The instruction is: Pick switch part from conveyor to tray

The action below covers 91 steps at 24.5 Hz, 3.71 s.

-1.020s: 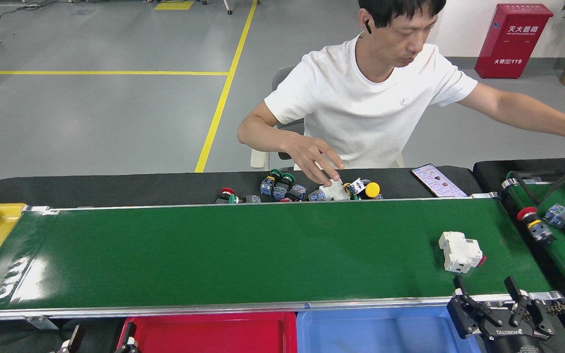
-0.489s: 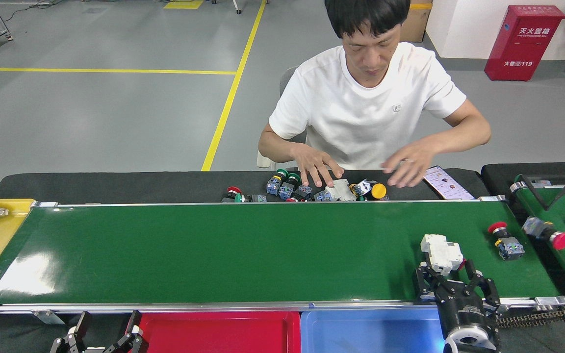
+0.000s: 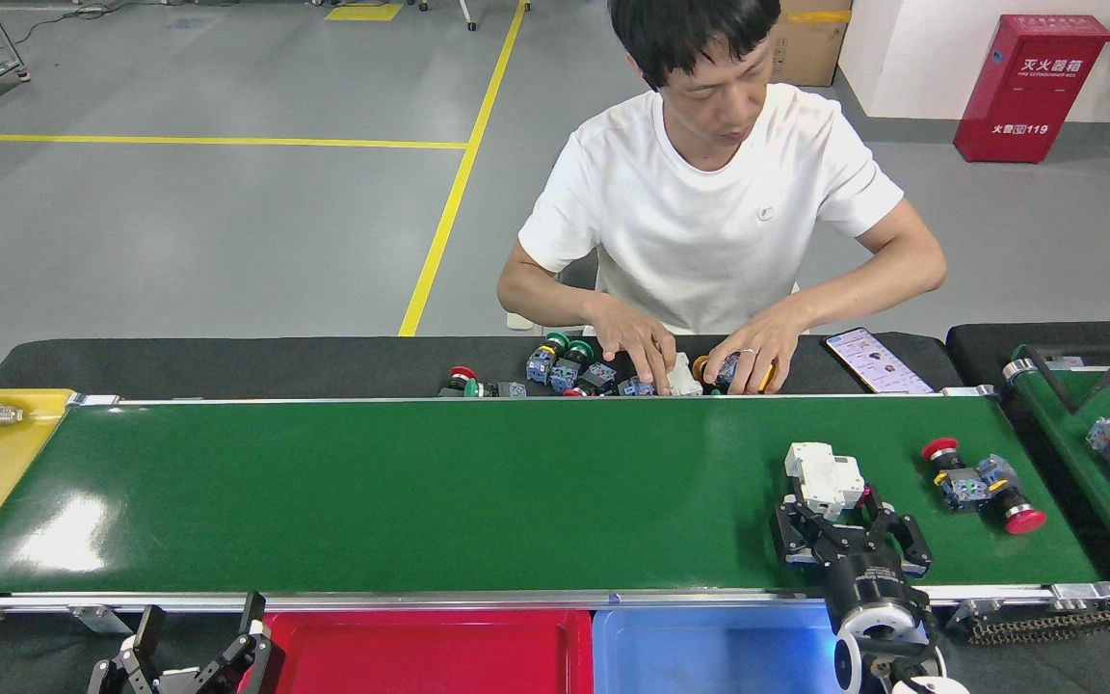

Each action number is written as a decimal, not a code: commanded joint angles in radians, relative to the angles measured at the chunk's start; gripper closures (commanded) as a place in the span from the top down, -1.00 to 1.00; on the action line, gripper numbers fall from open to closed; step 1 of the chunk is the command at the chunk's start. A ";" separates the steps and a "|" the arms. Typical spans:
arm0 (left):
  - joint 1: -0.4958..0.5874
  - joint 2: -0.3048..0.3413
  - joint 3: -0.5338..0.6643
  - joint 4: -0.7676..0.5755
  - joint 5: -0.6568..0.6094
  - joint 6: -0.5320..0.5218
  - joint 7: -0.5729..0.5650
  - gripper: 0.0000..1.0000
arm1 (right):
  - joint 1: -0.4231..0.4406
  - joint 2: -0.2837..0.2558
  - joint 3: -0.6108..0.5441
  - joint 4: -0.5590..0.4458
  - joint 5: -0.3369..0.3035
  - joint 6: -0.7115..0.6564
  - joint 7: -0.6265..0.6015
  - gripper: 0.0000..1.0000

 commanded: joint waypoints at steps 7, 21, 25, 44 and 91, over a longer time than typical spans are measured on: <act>0.006 0.010 0.016 -0.013 0.000 -0.042 0.009 1.00 | 0.303 -0.156 -0.052 -0.367 -0.236 -0.614 -0.003 0.09; 0.030 0.007 0.023 -0.013 0.005 -0.058 0.007 1.00 | 0.530 -0.213 -0.251 -0.393 -0.243 -0.897 0.010 0.08; 0.034 -0.004 0.023 -0.014 0.007 -0.058 0.004 1.00 | 0.542 -0.205 -0.269 -0.393 -0.243 -0.897 0.065 0.92; 0.041 0.008 0.003 -0.013 0.000 -0.059 0.005 1.00 | 0.240 0.057 -0.263 -0.416 0.052 -0.311 0.102 0.89; 0.017 0.038 -0.104 -0.013 -0.018 -0.107 -0.004 1.00 | 0.289 0.059 0.318 -0.416 0.046 -0.581 0.062 -0.08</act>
